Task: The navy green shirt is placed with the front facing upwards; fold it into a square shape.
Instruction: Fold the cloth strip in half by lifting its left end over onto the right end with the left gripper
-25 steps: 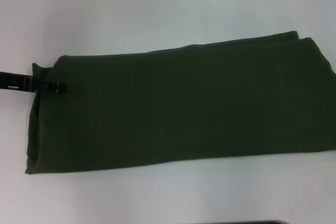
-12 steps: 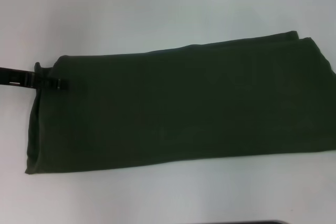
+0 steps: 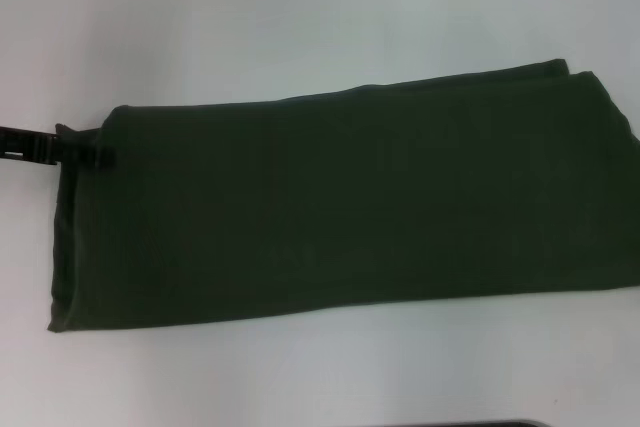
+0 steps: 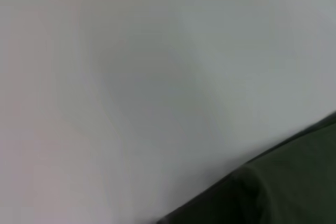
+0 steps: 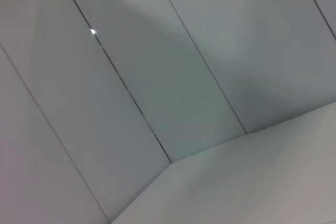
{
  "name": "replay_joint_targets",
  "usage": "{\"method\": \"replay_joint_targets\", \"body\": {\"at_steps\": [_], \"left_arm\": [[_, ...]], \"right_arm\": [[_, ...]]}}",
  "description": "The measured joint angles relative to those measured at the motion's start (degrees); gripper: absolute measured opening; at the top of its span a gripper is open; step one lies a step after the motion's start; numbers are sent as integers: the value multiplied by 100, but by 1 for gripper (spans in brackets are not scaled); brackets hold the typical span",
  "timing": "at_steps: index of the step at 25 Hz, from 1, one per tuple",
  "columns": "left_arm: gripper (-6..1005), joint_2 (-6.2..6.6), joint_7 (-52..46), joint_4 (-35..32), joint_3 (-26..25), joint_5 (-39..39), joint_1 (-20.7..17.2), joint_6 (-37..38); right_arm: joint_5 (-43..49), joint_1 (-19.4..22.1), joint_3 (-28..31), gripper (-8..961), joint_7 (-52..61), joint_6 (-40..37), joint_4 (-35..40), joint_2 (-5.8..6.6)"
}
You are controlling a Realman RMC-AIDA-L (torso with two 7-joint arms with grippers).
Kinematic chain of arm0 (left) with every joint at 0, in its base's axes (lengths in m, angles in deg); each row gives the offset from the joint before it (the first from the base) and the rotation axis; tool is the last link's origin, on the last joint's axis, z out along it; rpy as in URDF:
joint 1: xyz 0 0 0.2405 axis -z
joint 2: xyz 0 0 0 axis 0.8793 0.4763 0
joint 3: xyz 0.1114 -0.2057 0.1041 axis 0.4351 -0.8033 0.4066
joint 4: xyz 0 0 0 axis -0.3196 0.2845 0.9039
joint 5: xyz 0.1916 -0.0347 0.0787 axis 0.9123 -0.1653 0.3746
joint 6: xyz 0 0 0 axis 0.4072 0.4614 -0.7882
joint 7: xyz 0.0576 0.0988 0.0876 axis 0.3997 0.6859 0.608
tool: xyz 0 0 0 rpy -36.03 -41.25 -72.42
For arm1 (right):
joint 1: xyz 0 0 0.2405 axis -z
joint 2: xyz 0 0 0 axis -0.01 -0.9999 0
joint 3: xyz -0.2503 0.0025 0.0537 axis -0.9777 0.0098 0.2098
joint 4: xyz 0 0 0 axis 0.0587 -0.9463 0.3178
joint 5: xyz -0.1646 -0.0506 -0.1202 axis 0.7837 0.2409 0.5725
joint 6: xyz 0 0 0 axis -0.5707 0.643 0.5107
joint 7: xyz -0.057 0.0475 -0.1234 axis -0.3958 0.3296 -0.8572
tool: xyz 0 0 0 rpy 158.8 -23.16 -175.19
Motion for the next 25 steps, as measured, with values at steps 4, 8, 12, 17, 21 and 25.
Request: {"method": "replay_joint_targets", "body": {"at_steps": [4,8,12,17,21,25], "left_arm": [[851,2,0,-16,2,9,-28,-5],[845,6,-3,-60,2,17,-61,32],[839,6,-14,-66,2,102,-75,166],[831,6,-2,-66,5,158,-75,350],[825,4,-1,-65,25,160,-82,381],[820,-14,7,-63,124,160,-83,382]], "right_arm": [[-3,0,0,900,9,0,0,0],[-6,0,0,899,17,0,0,12],[-13,0,0,899,30,0,0,18],[-17,0,0,899,25,0,0,18],[-18,0,0,899,20,0,0,18],[-18,0,0,899,12,0,0,18]]}}
